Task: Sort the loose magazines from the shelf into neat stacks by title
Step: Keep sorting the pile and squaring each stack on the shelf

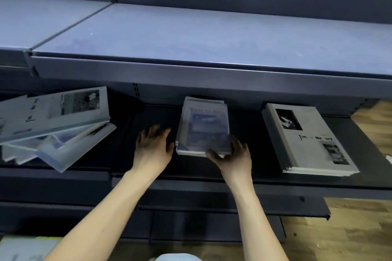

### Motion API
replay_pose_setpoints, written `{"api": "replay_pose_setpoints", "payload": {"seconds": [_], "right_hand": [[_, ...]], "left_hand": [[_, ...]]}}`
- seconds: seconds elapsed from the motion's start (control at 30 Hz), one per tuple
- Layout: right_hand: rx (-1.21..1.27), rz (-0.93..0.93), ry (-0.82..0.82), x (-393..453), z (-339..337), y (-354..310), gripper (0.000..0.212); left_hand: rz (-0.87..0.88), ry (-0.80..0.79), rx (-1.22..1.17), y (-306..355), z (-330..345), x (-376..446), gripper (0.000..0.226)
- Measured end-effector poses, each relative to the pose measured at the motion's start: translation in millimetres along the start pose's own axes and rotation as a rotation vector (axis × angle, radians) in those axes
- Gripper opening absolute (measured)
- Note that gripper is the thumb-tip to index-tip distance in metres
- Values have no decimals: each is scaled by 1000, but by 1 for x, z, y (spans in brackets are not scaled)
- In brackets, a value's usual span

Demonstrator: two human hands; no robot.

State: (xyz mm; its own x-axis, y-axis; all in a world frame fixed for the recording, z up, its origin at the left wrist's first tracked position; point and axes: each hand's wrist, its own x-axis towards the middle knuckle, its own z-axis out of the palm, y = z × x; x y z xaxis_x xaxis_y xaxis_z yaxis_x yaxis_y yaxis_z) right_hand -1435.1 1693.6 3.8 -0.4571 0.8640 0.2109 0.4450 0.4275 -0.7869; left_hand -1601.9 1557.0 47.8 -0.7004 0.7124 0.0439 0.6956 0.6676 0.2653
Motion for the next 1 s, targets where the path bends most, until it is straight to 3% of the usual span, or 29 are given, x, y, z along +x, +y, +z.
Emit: {"api": "replay_pose_setpoints", "payload": {"seconds": [0.17, 0.7, 0.87, 1.0], "right_hand": [[-18, 35, -19, 8, 4, 6, 87], [9, 78, -32, 12, 15, 1, 87], [-20, 43, 8, 7, 15, -1, 99], [-56, -93, 115, -5, 14, -9, 98]], "left_hand": [[-1, 6, 13, 7, -1, 8, 51], [-10, -31, 6, -2, 12, 19, 46], [-12, -13, 11, -4, 12, 15, 46], [-16, 3, 18, -3, 15, 7, 45]]}}
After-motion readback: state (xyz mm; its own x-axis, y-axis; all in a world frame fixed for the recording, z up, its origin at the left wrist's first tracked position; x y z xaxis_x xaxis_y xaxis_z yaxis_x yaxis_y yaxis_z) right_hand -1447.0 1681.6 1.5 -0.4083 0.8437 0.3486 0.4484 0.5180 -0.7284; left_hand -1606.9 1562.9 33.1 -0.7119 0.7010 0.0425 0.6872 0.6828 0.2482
